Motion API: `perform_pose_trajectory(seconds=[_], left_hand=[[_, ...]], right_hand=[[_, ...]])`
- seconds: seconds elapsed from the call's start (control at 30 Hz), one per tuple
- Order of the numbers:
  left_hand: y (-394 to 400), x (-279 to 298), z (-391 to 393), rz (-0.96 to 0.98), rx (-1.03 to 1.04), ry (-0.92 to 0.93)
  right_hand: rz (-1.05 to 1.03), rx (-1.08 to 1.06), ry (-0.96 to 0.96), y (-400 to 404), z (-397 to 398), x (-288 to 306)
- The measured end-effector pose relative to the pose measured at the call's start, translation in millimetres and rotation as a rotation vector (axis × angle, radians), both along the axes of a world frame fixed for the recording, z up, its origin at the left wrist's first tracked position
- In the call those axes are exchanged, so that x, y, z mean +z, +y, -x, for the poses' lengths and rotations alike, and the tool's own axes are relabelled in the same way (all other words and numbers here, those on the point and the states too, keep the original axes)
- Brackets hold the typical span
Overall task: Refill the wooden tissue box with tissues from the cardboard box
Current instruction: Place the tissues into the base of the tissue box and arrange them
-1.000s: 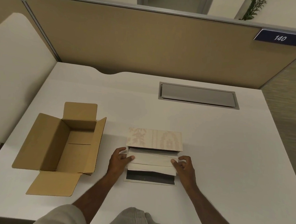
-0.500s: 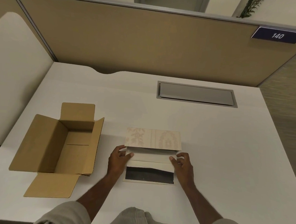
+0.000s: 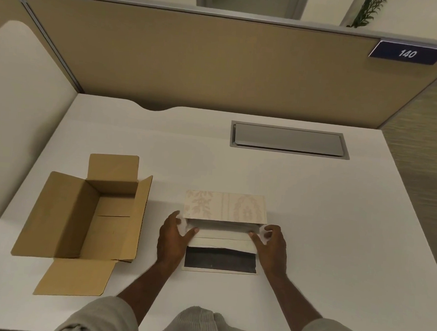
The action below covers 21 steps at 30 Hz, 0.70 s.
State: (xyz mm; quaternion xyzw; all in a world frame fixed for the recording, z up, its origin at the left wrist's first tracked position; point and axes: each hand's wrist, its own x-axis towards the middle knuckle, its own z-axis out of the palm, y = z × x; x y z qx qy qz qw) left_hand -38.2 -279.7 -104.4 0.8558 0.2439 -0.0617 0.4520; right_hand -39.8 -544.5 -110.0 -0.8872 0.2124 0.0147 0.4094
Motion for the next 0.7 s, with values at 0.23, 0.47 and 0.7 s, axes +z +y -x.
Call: perform_pose_trajectory(seconds=[0.23,0.47,0.7], left_hand=[[11.1,-0.3,-8.3,-0.291,-0.071,0.236],[11.2,7.0,-8.3,-0.228,-0.027,0.318],[18.0,10.0,-2.4,-0.044,-0.118,0.188]], right_hand=[[0.267,0.041,0.297,-6.8,-1.5,0.7],[0.246,0.059,0.449,-6.1,-1.8,8.5],[0.367,0.264,0.137,-8.4,11.5,17.9]])
